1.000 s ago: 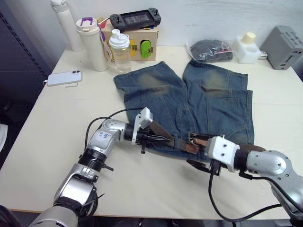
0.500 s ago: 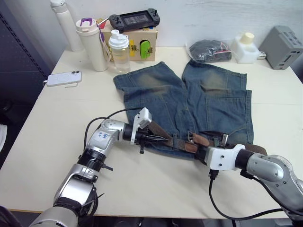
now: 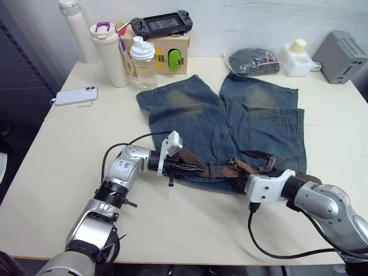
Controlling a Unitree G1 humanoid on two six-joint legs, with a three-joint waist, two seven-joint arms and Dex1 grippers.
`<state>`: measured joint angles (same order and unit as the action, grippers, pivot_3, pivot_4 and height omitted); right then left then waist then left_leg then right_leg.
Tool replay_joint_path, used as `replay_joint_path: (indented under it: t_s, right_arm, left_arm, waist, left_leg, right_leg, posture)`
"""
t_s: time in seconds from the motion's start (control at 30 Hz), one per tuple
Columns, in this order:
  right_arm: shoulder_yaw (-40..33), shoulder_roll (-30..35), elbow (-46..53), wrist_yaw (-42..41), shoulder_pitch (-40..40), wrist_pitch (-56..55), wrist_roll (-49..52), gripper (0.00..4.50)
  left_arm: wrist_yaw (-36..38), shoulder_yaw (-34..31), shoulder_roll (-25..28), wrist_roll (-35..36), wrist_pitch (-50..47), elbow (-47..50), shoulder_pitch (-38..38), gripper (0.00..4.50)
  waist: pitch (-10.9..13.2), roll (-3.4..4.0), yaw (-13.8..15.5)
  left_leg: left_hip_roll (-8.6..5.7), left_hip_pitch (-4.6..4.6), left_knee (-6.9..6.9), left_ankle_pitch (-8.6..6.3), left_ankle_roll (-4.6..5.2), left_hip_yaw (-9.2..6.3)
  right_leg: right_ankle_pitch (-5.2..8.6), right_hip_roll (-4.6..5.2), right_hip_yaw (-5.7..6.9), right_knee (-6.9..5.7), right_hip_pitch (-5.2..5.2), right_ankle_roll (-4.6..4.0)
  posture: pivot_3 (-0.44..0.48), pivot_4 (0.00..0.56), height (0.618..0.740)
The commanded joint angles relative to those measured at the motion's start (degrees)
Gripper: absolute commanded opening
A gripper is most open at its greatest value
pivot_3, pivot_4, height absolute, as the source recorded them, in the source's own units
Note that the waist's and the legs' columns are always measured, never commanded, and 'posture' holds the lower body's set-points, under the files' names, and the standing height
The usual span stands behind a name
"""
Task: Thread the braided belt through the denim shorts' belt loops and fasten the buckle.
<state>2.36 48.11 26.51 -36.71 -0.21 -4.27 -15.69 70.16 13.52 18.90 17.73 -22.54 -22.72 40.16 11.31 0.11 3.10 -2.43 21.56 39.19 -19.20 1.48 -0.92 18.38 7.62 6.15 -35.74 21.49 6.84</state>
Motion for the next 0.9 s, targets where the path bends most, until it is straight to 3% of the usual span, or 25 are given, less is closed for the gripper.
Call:
replay_joint_path:
  t_s: [0.03,0.27,0.3,0.37,0.5,0.63,0.9]
  right_arm:
    - [-1.0,-0.1,2.0,0.3,-0.9,-1.6,-0.8,4.45]
    - [0.1,-0.5,2.4,-0.2,-1.2,-2.5,-1.9,4.45]
    - [0.4,-0.5,2.2,-0.2,-1.1,-2.8,-2.3,4.21]
    - [1.2,-0.8,1.5,0.2,-0.8,-3.6,-3.5,3.68]
    - [2.6,-1.5,0.8,0.6,-1.3,-4.1,-5.8,2.04]
    - [3.9,-2.6,-0.2,1.0,-1.1,-4.5,-7.9,0.07]
    - [3.9,-3.1,-0.2,0.7,-0.6,-4.9,-8.6,0.01]
  left_arm:
    - [0.7,0.0,-0.4,-0.2,0.3,0.4,0.4,0.00]
    - [0.8,-0.1,-0.5,-0.2,0.2,0.4,0.4,0.00]
    - [0.8,-0.1,-0.5,-0.2,0.2,0.4,0.4,0.00]
    - [0.7,-0.1,-0.5,-0.2,0.2,0.5,0.4,0.00]
    - [0.7,-0.2,-0.5,-0.1,0.1,0.4,0.5,0.00]
    - [0.6,-0.3,-0.4,-0.1,0.0,0.6,0.4,0.00]
    - [0.6,-0.6,-0.1,0.1,-0.4,1.0,0.3,0.00]
  waist:
    - [0.0,0.00,0.0]
    - [0.0,0.00,0.0]
    - [0.0,0.00,0.0]
    - [0.0,0.00,0.0]
    - [0.0,0.00,-0.1]
    - [0.0,0.00,-0.1]
    - [0.0,0.00,-0.1]
  left_leg:
    - [0.00,0.00,0.00,0.00,0.00,0.00]
    - [0.00,0.00,0.01,0.00,0.01,0.00]
    - [0.00,0.00,0.01,0.00,0.01,0.00]
    - [-0.01,0.00,0.01,0.00,0.01,0.00]
    - [-0.01,0.00,0.02,0.01,0.01,0.00]
    - [-0.01,0.00,0.03,0.01,0.01,0.00]
    - [-0.02,-0.01,0.05,0.01,0.02,0.01]
  right_leg:
    - [0.00,0.00,0.00,-0.01,0.00,0.00]
    - [0.00,0.00,0.00,-0.03,0.00,0.00]
    - [0.00,0.00,0.00,-0.04,0.00,0.00]
    - [0.00,0.00,0.00,-0.04,0.00,0.00]
    - [0.00,-0.01,0.00,-0.06,0.00,0.00]
    - [0.00,-0.01,-0.01,-0.08,0.00,0.00]
    - [0.00,-0.02,0.00,-0.10,0.00,0.00]
  posture:
    - [0.000,0.150,0.690]
    - [0.000,0.150,0.690]
    - [0.000,0.150,0.690]
    - [0.000,0.150,0.690]
    - [0.000,0.150,0.690]
    - [0.000,0.150,0.690]
    - [0.000,0.150,0.690]
